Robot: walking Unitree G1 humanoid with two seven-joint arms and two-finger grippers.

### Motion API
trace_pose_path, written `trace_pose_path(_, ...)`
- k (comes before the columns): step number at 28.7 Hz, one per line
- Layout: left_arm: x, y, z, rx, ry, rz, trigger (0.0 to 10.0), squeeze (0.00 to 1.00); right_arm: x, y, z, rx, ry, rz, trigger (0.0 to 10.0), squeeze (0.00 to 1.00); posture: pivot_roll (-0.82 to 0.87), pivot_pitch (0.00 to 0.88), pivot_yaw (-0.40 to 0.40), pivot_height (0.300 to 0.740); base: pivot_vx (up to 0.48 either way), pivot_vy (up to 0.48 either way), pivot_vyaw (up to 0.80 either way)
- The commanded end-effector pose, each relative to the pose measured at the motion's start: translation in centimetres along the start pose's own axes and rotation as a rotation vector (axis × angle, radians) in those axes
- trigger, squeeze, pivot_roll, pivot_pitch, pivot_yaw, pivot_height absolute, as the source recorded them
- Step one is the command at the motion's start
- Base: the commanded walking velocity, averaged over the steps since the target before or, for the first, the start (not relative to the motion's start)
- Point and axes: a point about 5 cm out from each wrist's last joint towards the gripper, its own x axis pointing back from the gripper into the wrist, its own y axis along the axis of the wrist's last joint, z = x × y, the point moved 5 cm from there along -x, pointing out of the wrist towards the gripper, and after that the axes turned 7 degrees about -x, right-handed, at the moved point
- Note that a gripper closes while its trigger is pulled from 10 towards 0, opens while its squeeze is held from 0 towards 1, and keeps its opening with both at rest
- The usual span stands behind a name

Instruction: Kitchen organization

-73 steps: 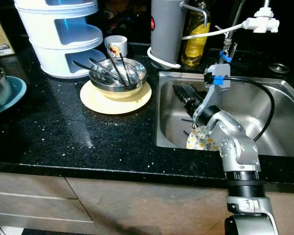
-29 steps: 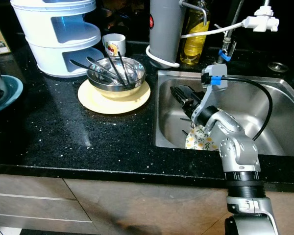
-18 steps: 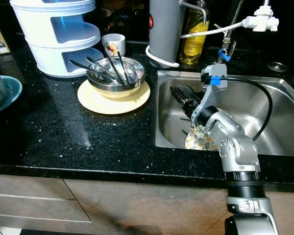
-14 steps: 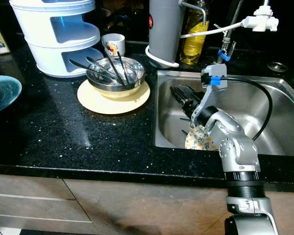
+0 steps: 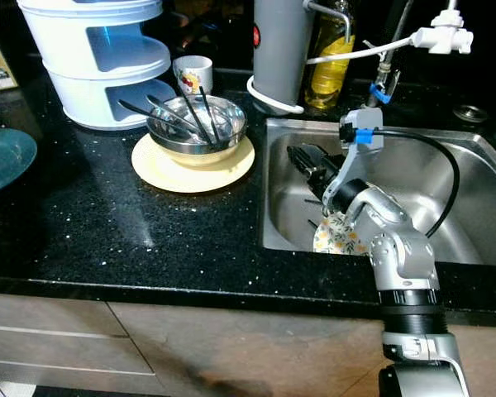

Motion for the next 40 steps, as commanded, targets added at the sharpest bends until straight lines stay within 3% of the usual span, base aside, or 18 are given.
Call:
trace_pose_path(1, 0.6, 6.3, -4.0, -0.050, -0.192, -0.308, 0.0, 0.00, 0.2, 0.9, 0.6, -0.031, 0.016, -0.040, 10.0, 0.00, -0.01, 0.153, -0.045, 0.740, 0.000, 0.000, 0.00)
trace_pose_path(2, 0.6, 6.3, -4.0, -0.050, -0.192, -0.308, 0.0, 0.00, 0.2, 0.9, 0.6, -0.031, 0.016, -0.040, 10.0, 0.00, -0.01, 0.153, -0.045, 0.740, 0.000, 0.000, 0.00)
trace_pose_path(3, 1.1, 8.4, -5.9, -0.049, -0.259, -0.418, 0.0, 0.00, 0.1, 1.2, 0.8, -0.039, 0.020, -0.054, 10.0, 0.00, -0.01, 0.155, -0.042, 0.740, 0.000, 0.000, 0.00)
trace_pose_path(7, 2.0, 11.2, -8.4, -0.046, -0.340, -0.563, 0.0, 0.00, 0.1, 1.6, 0.9, -0.045, 0.014, -0.075, 10.0, 0.00, -0.01, 0.155, -0.041, 0.740, 0.000, 0.000, 0.00)
trace_pose_path(9, 2.5, 13.7, -11.1, -0.043, -0.393, -0.672, 0.0, 0.00, 0.4, 2.8, -0.6, -0.039, -0.100, -0.153, 10.0, 0.00, -0.01, 0.157, -0.037, 0.740, 0.000, 0.000, 0.00)
trace_pose_path(10, 2.5, 13.7, -11.1, -0.043, -0.393, -0.672, 0.0, 0.00, 0.4, 2.8, -0.6, -0.039, -0.100, -0.153, 10.0, 0.00, -0.01, 0.157, -0.037, 0.740, 0.000, 0.000, 0.00)
trace_pose_path(13, 3.4, 15.4, -16.0, -0.066, -0.543, -0.745, 0.0, 0.00, 1.3, 4.8, -2.6, -0.010, -0.240, -0.271, 10.0, 0.00, -0.02, 0.157, -0.033, 0.740, 0.000, 0.000, 0.00)
trace_pose_path(15, 4.0, 15.2, -18.8, -0.088, -0.642, -0.753, 0.0, 0.00, 1.7, 5.8, -2.2, -0.014, -0.230, -0.323, 10.0, 0.00, -0.02, 0.157, -0.031, 0.740, 0.000, 0.000, 0.00)
trace_pose_path(16, 4.3, 15.0, -19.8, -0.099, -0.680, -0.753, 0.0, 0.00, 1.8, 6.2, -1.8, -0.020, -0.212, -0.340, 10.0, 0.27, -0.02, 0.157, -0.031, 0.740, 0.000, 0.000, 0.00)
trace_pose_path(17, 4.6, 14.8, -21.0, -0.121, -0.718, -0.752, 0.0, 0.00, 1.9, 6.6, -1.0, -0.015, -0.184, -0.355, 10.0, 1.00, -0.02, 0.157, -0.025, 0.740, 0.000, 0.000, 0.00)
trace_pose_path(19, 5.0, 14.3, -22.8, -0.167, -0.770, -0.749, 0.0, 0.00, 1.9, 7.0, 0.6, -0.002, -0.123, -0.366, 10.0, 1.00, -0.02, 0.158, -0.023, 0.740, 0.000, 0.000, 0.00)
trace_pose_path(24, 4.9, 13.8, -23.5, -0.271, -0.776, -0.742, 0.0, 0.00, 1.7, 6.8, 2.4, -0.008, -0.055, -0.331, 10.0, 1.00, -0.03, 0.154, -0.022, 0.740, 0.000, 0.000, 0.00)
trace_pose_path(29, 4.1, 11.6, -24.3, -0.478, -0.774, -0.688, 0.0, 0.00, 1.6, 8.0, 4.5, 0.010, 0.001, -0.332, 10.0, 1.00, -0.03, 0.147, -0.014, 0.740, 0.000, 0.000, 0.00)
trace_pose_path(33, 4.0, 11.2, -24.6, -0.532, -0.787, -0.679, 0.0, 0.00, 1.6, 8.8, 5.0, 0.056, 0.019, -0.317, 10.0, 1.00, -0.03, 0.144, -0.013, 0.740, 0.000, 0.000, 0.00)
trace_pose_path(34, 4.0, 11.1, -24.6, -0.543, -0.787, -0.677, 0.0, 0.00, 1.6, 9.2, 5.0, 0.079, 0.021, -0.314, 10.0, 0.28, -0.03, 0.143, -0.013, 0.740, 0.000, 0.000, 0.00)
trace_pose_path(35, 3.9, 11.0, -24.7, -0.555, -0.788, -0.675, 0.0, 0.00, 1.7, 9.6, 5.0, 0.098, 0.022, -0.312, 10.0, 0.00, -0.03, 0.142, -0.012, 0.740, 0.000, 0.000, 0.00)
trace_pose_path(37, 3.8, 10.9, -24.8, -0.574, -0.787, -0.671, 0.0, 0.00, 2.0, 9.8, 5.6, 0.193, 0.086, -0.250, 10.0, 0.00, -0.03, 0.142, -0.014, 0.740, 0.000, 0.000, 0.00)
trace_pose_path(40, 3.7, 10.7, -24.9, -0.590, -0.788, -0.673, 0.0, 0.00, 2.6, 7.9, 6.7, 0.380, 0.177, -0.074, 10.0, 0.00, -0.03, 0.143, -0.015, 0.740, 0.000, 0.000, 0.00)
